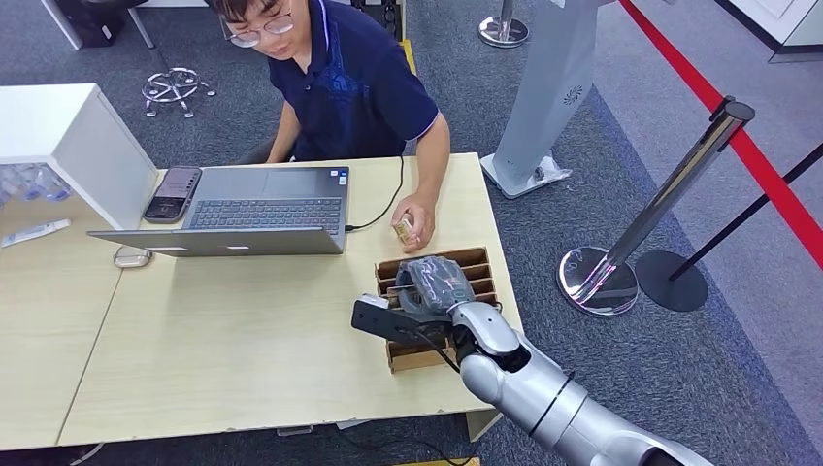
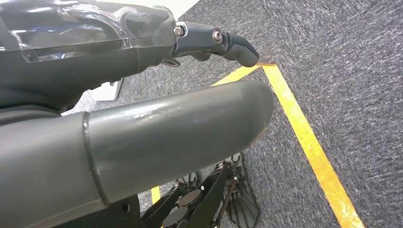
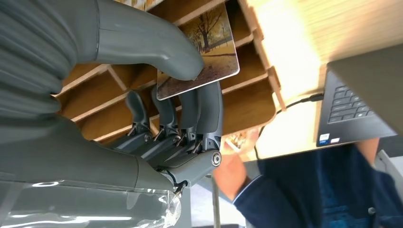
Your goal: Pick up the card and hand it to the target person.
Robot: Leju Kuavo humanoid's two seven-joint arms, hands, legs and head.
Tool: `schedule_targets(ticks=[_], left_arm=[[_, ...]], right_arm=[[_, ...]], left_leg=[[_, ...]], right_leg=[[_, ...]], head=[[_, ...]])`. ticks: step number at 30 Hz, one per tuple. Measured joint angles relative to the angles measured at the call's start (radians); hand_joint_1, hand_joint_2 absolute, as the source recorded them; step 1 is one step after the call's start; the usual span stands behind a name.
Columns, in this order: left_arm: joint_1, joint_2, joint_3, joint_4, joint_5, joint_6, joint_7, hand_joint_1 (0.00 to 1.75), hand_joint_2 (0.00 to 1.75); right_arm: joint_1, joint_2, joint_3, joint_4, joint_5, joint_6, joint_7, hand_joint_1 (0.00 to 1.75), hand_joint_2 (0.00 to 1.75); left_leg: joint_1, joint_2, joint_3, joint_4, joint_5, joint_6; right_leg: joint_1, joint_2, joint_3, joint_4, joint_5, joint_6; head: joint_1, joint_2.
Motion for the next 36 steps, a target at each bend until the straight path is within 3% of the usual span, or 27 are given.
schedule_targets(ticks=[11,36], left_arm=[[0.0,0.0,0.013,0.0,-0.015,0.0,0.002,0.0,0.0],[-0.002,-0.002,0.049,0.0,-0.05,0.0,-0.007,0.0,0.0]], right_arm=[[0.0,0.0,0.019,0.006,-0.008,-0.029,-0.006,1.5,1.75],[-0.071,-0.023,0.006,-0.026,0.019,-0.087,-0.009,1.43,1.75]], left_leg=[[0.0,0.0,0.0,0.0,0.0,0.0],[0.0,0.0,-0.001,0.0,0.0,0.0]], right_leg=[[0.0,0.0,0.0,0.0,0.0,0.0],[0.0,0.0,-0.001,0.0,0.0,0.0]], head=[[0.0,0.0],[0.0,0.0]])
